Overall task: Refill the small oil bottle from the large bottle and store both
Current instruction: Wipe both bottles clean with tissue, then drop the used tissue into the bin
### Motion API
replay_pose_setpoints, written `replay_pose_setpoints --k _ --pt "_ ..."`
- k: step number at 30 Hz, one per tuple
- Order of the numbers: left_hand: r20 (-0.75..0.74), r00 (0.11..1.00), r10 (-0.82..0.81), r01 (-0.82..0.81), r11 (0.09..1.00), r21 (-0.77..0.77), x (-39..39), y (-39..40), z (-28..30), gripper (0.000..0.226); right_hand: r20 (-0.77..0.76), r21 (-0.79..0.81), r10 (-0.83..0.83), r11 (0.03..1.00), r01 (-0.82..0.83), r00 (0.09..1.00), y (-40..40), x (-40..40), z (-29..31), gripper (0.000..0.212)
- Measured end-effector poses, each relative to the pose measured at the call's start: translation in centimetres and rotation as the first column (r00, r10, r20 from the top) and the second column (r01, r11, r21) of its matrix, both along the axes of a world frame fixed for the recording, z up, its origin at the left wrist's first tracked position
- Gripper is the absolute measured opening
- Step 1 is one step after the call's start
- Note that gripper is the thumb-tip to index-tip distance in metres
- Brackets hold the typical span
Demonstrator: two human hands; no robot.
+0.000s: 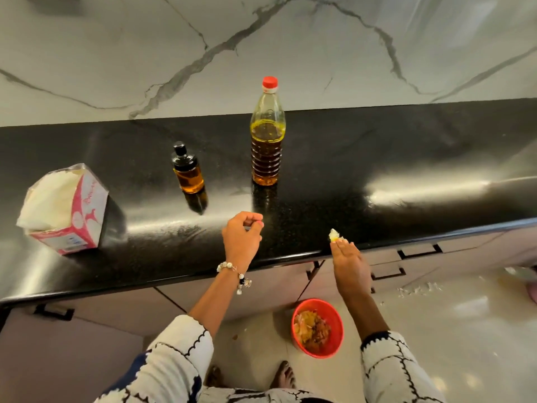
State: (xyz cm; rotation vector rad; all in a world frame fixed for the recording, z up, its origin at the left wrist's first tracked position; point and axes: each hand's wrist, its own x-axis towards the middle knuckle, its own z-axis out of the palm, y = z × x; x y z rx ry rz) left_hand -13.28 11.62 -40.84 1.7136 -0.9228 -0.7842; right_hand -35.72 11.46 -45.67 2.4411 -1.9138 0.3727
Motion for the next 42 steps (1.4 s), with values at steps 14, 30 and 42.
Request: replay_pose_setpoints --k 14,30,42 --pt "-0.068 0.863 -0.501 0.504 0.863 0.042 -9.8 1.8 -1.6 0.024 0.853 0.469 -0.476 0.879 0.087 0.215 2.8 0.3 3.4 0.012" --pt "-0.571 0.738 -0.361 0.534 0.829 0.167 -18.9 2.5 -2.9 0.006 0.728 0.239 -0.304 0.953 0.188 0.614 5.0 -10.1 1.8 0.007" --pt "-0.705 0.703 -0.096 0.549 0.703 0.452 -21.4 2.6 -9.4 0.023 0.727 0.321 -0.381 0.924 0.207 0.571 6.8 -11.5 -3.1 0.025"
